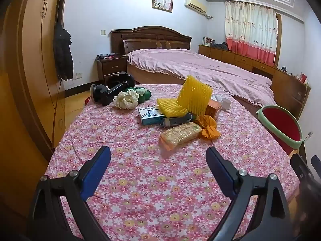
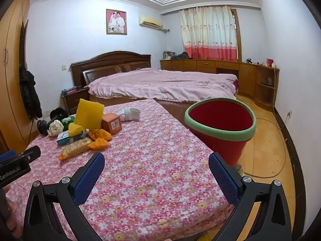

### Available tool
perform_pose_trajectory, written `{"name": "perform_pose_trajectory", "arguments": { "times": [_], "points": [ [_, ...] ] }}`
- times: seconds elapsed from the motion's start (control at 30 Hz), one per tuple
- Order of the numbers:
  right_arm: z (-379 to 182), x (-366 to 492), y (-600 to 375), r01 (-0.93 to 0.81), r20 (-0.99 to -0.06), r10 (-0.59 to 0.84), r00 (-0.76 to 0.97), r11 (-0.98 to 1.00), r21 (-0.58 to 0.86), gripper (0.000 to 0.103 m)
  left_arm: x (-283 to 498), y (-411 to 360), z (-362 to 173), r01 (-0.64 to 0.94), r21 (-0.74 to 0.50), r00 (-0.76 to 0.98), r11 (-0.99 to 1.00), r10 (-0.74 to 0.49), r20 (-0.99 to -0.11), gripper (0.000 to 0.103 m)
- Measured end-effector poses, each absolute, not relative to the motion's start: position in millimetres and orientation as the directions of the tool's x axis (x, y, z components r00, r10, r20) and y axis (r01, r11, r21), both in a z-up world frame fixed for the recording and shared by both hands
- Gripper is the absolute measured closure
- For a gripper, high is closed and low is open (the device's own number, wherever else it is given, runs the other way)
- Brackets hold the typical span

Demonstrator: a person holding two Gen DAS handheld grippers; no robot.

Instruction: Collect trash

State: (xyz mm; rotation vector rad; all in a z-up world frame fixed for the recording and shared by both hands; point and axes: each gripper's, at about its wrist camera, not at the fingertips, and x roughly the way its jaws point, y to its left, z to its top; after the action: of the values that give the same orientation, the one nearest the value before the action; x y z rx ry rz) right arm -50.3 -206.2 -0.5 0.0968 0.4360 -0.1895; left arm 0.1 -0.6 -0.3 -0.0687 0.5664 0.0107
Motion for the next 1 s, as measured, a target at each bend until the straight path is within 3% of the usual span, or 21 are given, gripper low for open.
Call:
{"name": "perform_pose_trajectory", "arguments": {
  "times": [1.0],
  "points": [
    [-4.9,-49.1,-207.8,0.21,-0.437,-0.165,0.884,0.976,0.055,0.001,-0.8,2.1,-3.8,-0.033,-0.067,0.842,0.997,-0.008,-0.54,0.008]
  ]
}}
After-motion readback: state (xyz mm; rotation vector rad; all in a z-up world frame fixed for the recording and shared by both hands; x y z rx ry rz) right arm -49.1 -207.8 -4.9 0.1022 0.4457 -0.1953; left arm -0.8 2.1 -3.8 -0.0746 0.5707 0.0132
